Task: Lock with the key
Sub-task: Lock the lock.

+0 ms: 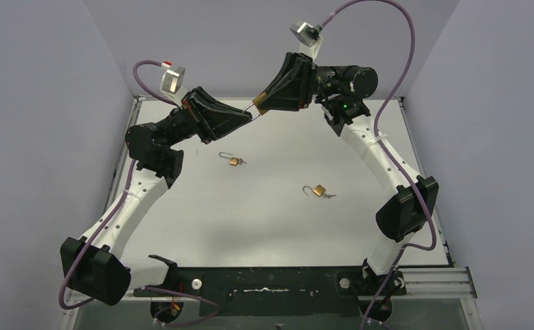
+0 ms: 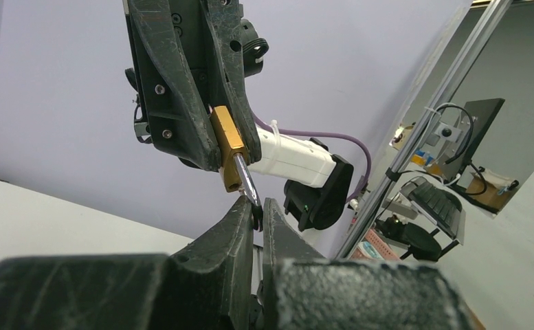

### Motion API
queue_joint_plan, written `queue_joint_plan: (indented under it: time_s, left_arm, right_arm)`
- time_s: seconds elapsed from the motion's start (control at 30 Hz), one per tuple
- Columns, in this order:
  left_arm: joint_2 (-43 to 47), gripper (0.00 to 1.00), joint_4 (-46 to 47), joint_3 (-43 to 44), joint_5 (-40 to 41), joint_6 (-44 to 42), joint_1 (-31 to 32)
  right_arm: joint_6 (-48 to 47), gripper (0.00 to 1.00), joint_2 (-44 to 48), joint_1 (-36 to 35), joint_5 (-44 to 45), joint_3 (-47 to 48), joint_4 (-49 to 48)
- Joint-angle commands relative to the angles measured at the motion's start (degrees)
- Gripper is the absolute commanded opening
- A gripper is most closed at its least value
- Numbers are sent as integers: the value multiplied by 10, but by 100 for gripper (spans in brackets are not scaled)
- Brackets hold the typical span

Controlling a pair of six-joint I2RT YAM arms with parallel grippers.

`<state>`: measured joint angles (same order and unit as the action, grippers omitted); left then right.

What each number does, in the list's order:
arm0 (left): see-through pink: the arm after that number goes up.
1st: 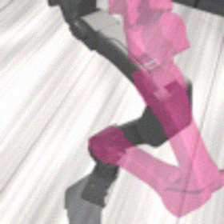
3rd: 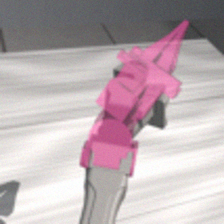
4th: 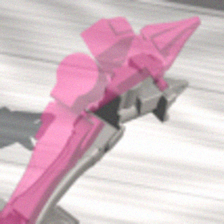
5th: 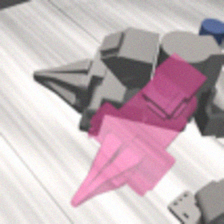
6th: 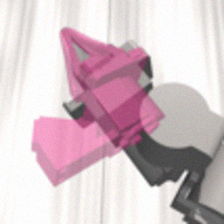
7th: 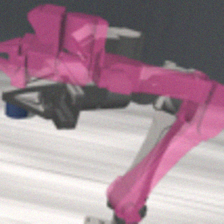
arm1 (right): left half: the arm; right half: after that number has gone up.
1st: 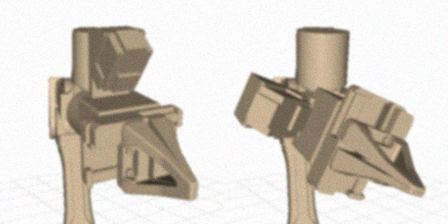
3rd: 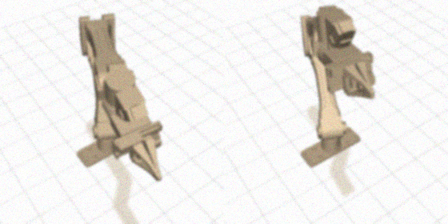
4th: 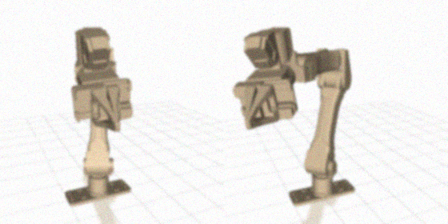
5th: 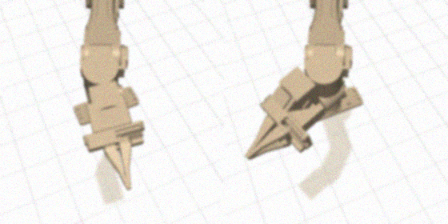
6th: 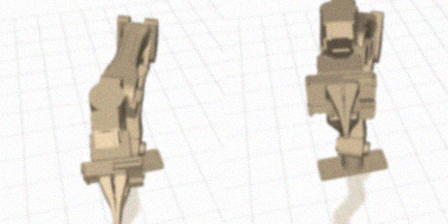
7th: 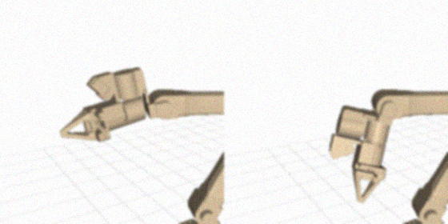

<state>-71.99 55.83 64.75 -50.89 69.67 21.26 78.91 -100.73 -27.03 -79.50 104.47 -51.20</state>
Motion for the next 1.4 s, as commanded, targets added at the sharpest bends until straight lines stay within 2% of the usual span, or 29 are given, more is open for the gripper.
queue_joint_plan:
  time_s: [0.0,0.47,0.93,1.07,1.27,1.37]
  left_arm:
    - [16,0,13,9,-1,-14,2]
    - [-4,0,22,22,7,-10,13]
    - [18,0,-136,34,42,-160,17]
    - [-3,0,-72,42,50,-115,19]
    - [-46,0,26,87,62,-23,19]
    - [-56,0,44,107,66,-4,24]
  right_arm:
    - [2,0,10,2,16,19,-8]
    - [-29,0,7,-18,28,11,20]
    - [-49,0,7,-61,35,-1,34]
    - [-84,0,12,-74,40,-12,70]
    - [-98,0,19,-79,45,-40,75]
    - [-115,0,21,-82,50,-50,89]
